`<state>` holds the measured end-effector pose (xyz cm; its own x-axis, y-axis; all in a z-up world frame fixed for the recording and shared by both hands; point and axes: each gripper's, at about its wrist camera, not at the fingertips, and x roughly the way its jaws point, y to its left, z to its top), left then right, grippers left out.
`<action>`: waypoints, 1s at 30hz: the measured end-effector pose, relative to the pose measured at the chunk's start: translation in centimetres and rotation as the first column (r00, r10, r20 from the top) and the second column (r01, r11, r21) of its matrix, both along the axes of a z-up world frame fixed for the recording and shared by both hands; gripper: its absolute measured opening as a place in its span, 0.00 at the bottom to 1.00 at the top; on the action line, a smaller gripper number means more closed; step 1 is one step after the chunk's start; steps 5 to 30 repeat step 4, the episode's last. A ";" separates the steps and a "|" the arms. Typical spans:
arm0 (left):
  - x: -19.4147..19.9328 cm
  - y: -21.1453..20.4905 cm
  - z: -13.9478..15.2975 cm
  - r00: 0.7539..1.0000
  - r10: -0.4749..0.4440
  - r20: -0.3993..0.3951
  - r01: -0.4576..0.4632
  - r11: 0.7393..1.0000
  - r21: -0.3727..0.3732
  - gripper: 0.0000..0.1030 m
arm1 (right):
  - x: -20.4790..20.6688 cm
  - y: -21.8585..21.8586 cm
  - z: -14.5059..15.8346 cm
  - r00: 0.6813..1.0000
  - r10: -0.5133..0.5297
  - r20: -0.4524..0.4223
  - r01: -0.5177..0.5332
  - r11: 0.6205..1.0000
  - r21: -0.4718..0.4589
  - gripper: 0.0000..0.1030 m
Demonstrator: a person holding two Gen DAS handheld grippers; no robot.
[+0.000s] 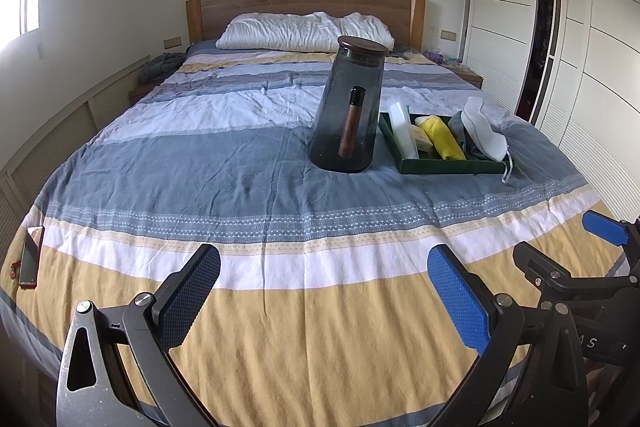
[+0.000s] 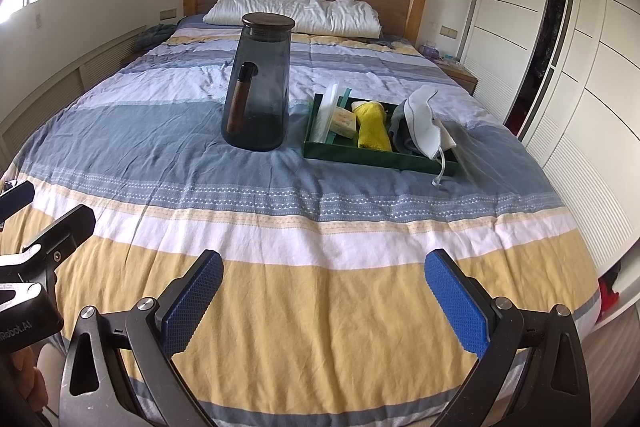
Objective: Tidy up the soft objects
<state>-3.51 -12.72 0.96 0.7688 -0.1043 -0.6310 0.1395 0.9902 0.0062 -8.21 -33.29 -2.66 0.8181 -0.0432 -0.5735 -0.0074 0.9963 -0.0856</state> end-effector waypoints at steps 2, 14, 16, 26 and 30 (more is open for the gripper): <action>0.0 -0.1 0.0 1.000 -0.001 -0.001 0.001 1.000 0.000 0.99 | -0.1 0.0 0.0 1.000 -0.003 0.001 0.003 1.000 -0.002 1.00; 0.0 -0.1 0.0 1.000 -0.005 -0.004 0.005 1.000 -0.005 0.99 | 0.0 -0.2 0.1 1.000 -0.005 0.003 0.005 1.000 -0.004 1.00; 0.0 -0.1 0.0 1.000 -0.005 -0.004 0.005 1.000 -0.005 0.99 | 0.0 -0.2 0.1 1.000 -0.005 0.003 0.005 1.000 -0.004 1.00; 0.0 -0.1 0.0 1.000 -0.005 -0.004 0.005 1.000 -0.005 0.99 | 0.0 -0.2 0.1 1.000 -0.005 0.003 0.005 1.000 -0.004 1.00; 0.0 -0.1 0.0 1.000 -0.005 -0.004 0.005 1.000 -0.005 0.99 | 0.0 -0.2 0.1 1.000 -0.005 0.003 0.005 1.000 -0.004 1.00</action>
